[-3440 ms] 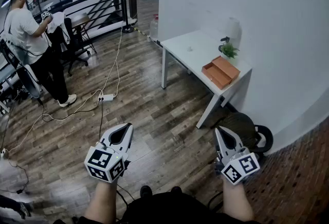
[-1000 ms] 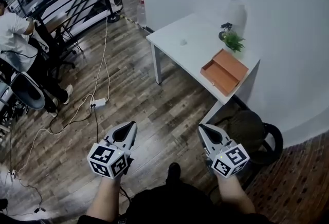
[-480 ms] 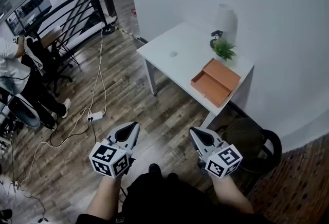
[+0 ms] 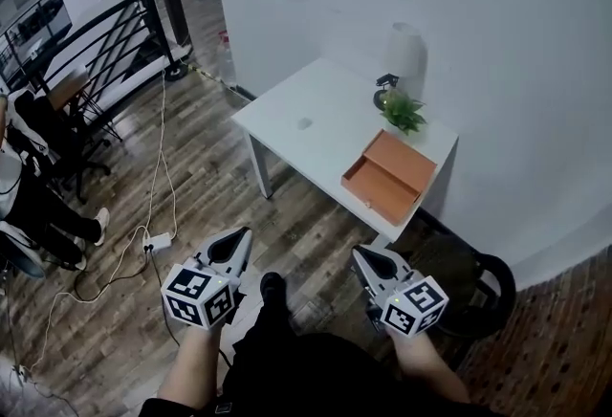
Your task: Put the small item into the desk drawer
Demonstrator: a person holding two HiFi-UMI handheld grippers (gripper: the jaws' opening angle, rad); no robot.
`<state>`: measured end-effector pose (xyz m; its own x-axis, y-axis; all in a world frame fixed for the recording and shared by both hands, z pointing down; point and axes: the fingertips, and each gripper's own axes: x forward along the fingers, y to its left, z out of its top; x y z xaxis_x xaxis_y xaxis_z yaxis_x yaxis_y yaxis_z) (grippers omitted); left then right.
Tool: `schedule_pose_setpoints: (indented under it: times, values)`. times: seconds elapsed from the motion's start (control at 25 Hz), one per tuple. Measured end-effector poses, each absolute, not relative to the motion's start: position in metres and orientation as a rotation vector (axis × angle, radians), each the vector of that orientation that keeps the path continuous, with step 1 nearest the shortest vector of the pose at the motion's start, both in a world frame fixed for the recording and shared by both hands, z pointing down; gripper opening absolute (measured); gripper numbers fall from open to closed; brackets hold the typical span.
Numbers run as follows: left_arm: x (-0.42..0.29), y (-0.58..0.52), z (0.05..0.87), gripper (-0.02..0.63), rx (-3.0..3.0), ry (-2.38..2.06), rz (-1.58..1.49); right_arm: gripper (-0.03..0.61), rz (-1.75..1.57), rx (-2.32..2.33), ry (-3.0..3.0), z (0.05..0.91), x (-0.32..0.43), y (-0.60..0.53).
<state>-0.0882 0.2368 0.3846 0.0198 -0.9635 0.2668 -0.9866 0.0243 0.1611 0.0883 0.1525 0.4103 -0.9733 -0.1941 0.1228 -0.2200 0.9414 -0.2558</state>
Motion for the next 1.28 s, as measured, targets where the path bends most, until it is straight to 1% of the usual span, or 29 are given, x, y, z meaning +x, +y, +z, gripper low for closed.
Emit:
schedule_pose_setpoints:
  times: [0.24,0.52,0.72,0.84,1.08,1.28]
  values:
    - [-0.166,0.177,0.393,0.008,2.033,-1.955,0.074,0.003,0.409,0.369,-2.956,0.418,0.013,0.099]
    - [-0.296,0.105,0.394,0.008,2.066,-1.928,0.085,0.003,0.410,0.361,-2.929,0.416,-0.116,0.042]
    - [-0.361,0.059,0.393,0.008,2.112,-1.887,0.096,0.003,0.448,0.402,-2.891,0.419,-0.178,0.009]
    - [-0.376,0.039,0.398,0.008,2.126,-1.848,0.092,0.003,0.490,0.425,-2.854,0.428,-0.194,-0.005]
    - [-0.375,0.006,0.421,0.008,2.102,-1.772,0.077,0.003,0.503,0.436,-2.833,0.430,-0.205,-0.038]
    - [-0.369,-0.027,0.404,0.009,2.112,-1.809,0.023,0.003,0.506,0.450,-2.859,0.423,-0.206,-0.080]
